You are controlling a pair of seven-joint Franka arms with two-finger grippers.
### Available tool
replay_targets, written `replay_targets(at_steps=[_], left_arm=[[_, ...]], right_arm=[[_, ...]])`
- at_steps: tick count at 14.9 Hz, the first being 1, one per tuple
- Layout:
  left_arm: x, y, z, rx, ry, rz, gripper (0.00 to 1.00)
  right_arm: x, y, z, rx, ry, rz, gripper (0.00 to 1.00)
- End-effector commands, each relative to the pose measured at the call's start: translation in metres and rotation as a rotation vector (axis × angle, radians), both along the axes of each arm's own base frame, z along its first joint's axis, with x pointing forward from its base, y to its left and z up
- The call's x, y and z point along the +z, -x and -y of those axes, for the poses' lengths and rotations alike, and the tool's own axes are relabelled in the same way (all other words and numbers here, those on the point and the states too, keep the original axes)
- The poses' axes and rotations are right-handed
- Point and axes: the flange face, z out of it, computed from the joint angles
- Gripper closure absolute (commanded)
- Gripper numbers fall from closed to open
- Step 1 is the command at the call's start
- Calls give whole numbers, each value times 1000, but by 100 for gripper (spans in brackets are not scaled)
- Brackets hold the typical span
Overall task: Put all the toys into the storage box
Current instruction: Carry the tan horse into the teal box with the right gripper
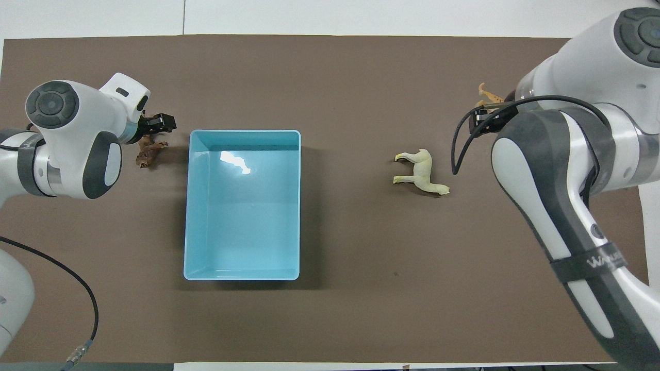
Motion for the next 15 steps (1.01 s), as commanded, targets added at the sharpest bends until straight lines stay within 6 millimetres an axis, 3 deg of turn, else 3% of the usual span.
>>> replay_targets(at_steps=[1,4,6,10,11,12,13,15], left_arm=[[-13,8,-3,-12,12,-3,0],[-21,13,-6,-10,13,-11,0],[-28,18,-9,-11,13,-21,0],[-32,21,-12,-12,17,-3,0],[-32,20,-18,-6,16,-3,3],[-33,21,-19,-17,13,-7,12],[-33,21,-20,-29,11,-8,23],[-32,21,-20,-27,13,-6,72]], right_arm=[[15,12,-91,-119,-11,27,100],[25,39,-163,-241,-120,62,100],[32,45,-188,-303,-232,71,100],[0,77,-291,-506,-404,95,100],[-11,80,-304,-553,-437,93,100],[-24,81,-313,-586,-454,79,100],[-48,89,-332,-590,-439,55,100],[-95,90,-353,-641,-462,53,100]])
